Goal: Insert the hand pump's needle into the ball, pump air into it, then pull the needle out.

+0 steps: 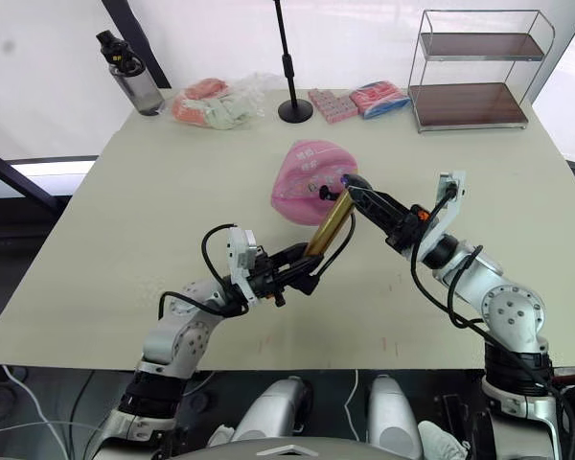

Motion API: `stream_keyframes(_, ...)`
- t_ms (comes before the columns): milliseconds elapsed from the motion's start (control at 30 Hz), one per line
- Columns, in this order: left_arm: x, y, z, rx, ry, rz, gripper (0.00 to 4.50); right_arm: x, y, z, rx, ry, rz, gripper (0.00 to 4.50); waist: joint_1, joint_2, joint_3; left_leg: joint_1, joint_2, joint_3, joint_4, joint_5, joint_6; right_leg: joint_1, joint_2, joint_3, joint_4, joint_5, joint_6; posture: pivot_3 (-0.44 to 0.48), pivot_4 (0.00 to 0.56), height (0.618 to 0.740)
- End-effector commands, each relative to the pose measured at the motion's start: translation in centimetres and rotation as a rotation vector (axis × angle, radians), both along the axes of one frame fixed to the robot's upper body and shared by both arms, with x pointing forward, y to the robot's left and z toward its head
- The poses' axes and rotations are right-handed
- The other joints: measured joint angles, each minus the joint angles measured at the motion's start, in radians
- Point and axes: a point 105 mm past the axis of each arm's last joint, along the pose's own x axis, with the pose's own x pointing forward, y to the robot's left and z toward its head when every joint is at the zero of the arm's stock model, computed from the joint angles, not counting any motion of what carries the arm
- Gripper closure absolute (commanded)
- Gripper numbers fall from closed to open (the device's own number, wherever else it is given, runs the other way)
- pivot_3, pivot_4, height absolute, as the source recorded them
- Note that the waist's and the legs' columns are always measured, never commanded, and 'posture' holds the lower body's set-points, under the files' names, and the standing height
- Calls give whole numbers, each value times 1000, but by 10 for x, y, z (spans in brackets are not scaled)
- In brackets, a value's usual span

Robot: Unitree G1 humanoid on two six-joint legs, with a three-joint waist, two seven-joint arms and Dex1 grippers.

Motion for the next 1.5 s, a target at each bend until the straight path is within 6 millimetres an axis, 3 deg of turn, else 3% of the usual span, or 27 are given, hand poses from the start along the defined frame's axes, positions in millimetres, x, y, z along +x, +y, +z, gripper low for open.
stream_keyframes(33, -1, 3, 12, -41, -24, -70, 3426, 2, 8, 8, -5, -40, 20, 0, -1, 0, 0, 0, 0, 0, 0, 0, 0, 0, 0, 0, 0, 0, 0, 0, 150, 740)
stream_keyframes(433, 3, 6, 5, -39, 5, -104, 3426, 3, 16, 27, 49, -109, 55, 0, -3, 0, 0, -1, 0, -1, 1, 0, 0, -1, 0, 0, 0, 0, 0, 0, 150, 740)
stream_keyframes(1500, 0, 7, 1, -23, 9, -118, 3426, 3, 19, 25, 21, -98, 73, 0, -3, 0, 0, -1, 0, -1, 1, 0, 1, -1, 0, 0, 1, 0, 0, 0, 150, 740)
